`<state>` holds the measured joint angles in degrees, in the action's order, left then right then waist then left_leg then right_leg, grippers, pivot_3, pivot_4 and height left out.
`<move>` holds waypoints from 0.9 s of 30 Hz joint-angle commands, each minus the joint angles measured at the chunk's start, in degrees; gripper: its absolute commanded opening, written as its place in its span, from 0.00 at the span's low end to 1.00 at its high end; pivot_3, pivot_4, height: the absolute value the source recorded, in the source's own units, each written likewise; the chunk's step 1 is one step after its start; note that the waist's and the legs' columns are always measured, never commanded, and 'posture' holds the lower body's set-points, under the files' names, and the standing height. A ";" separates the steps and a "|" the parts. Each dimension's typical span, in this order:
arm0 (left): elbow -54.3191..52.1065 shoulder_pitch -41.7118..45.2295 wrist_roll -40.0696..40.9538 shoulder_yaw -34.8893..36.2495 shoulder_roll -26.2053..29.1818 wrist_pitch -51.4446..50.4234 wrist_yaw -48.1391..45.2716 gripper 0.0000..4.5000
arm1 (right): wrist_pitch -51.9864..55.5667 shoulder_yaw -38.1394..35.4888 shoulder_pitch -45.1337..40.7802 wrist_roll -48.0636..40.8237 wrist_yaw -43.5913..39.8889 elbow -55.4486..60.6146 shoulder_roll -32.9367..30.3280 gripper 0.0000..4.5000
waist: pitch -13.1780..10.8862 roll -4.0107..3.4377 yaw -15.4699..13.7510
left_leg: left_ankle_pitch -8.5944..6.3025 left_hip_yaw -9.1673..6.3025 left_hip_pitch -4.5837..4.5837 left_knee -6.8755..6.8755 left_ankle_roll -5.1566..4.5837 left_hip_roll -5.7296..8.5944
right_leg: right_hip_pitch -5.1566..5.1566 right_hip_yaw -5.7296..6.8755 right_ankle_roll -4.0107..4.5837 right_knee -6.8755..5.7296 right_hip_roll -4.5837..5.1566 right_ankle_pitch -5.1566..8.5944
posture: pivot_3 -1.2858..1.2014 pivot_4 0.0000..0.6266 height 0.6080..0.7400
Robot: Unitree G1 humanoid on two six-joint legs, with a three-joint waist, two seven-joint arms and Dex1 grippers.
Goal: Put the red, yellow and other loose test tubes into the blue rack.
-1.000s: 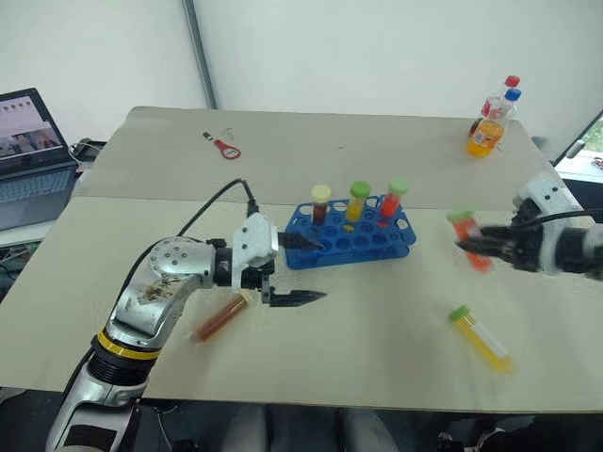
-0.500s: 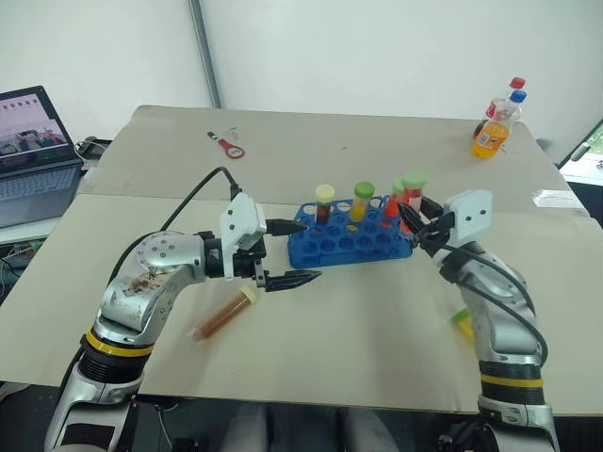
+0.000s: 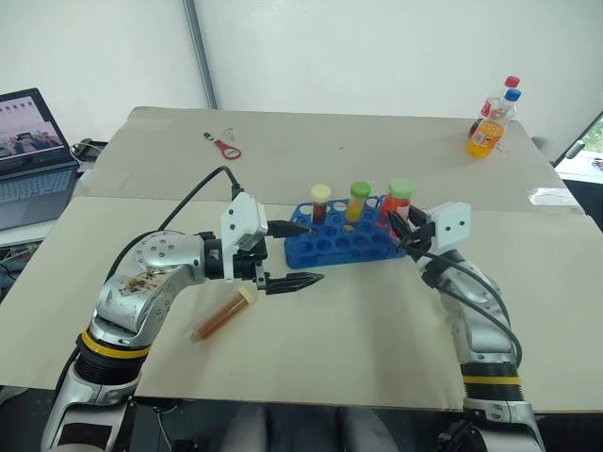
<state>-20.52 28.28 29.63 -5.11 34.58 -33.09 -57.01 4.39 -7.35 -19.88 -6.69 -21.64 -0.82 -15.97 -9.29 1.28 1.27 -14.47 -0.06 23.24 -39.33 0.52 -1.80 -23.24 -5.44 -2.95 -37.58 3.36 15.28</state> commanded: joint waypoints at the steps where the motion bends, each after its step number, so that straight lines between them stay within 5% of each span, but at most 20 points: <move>1: -1.26 -0.10 0.74 0.78 0.08 0.78 0.15 1.00 | -2.63 0.43 -0.16 0.46 2.12 -0.28 1.27 0.22 | 0.00 0.00 0.11 | 0.00 0.00 -0.01 0.00 0.00 0.00 | 0.00 0.00 0.00 0.00 0.00 0.00 | 0.52 0.24 0.91; 8: -1.04 -0.33 1.17 0.98 -1.20 0.34 1.60 1.00 | -4.28 -0.91 2.56 -1.68 3.20 -0.11 2.93 0.22 | 0.00 0.00 0.31 | 0.00 0.00 -0.03 0.00 0.00 0.00 | 0.03 0.00 0.00 -0.01 0.00 0.00 | 0.52 0.24 0.91; 9: -1.03 -0.28 1.55 1.12 -1.46 0.04 1.78 1.00 | -4.21 -1.37 2.80 -2.45 3.26 0.02 3.08 0.45 | 0.00 0.00 0.28 | 0.00 -0.01 -0.03 0.00 0.00 0.00 | 0.03 0.00 0.00 0.00 0.00 0.00 | 0.52 0.24 0.91; 16: -1.82 -1.09 2.97 0.87 -0.73 0.76 -0.18 1.00 | -0.21 -1.72 4.81 -4.58 2.25 3.46 0.90 0.98 | 0.00 -0.01 0.81 | 0.00 0.00 -0.01 0.00 0.00 0.00 | 0.00 -0.02 0.00 -0.01 0.00 0.00 | 0.52 0.24 0.91; 21: -1.73 -1.86 0.80 -0.02 0.66 3.06 -0.98 1.00 | 13.62 -5.59 11.08 -11.09 -3.23 17.35 -9.22 0.99 | -0.01 -0.02 0.35 | 0.00 -0.01 0.05 0.06 -0.01 0.01 | 0.00 0.00 0.00 0.06 0.02 0.00 | 0.52 0.24 0.91; 27: -0.75 -4.41 -5.58 -3.97 3.89 11.33 -5.62 1.00 | 34.56 -14.08 22.89 -14.96 -10.28 31.51 -29.15 0.99 | 0.01 -0.06 -0.36 | -0.01 0.01 0.02 0.07 -0.01 -0.01 | 0.13 -0.01 -0.01 0.38 -0.03 0.01 | 0.52 0.24 0.91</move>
<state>-20.46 24.72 26.36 -7.77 37.61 -25.60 -60.53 33.19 -18.66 1.35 -21.03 -30.09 25.69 -42.28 -9.28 1.22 0.92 -14.48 -0.04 23.25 -39.24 0.51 -1.81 -23.10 -5.48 -2.96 -37.18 3.34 15.29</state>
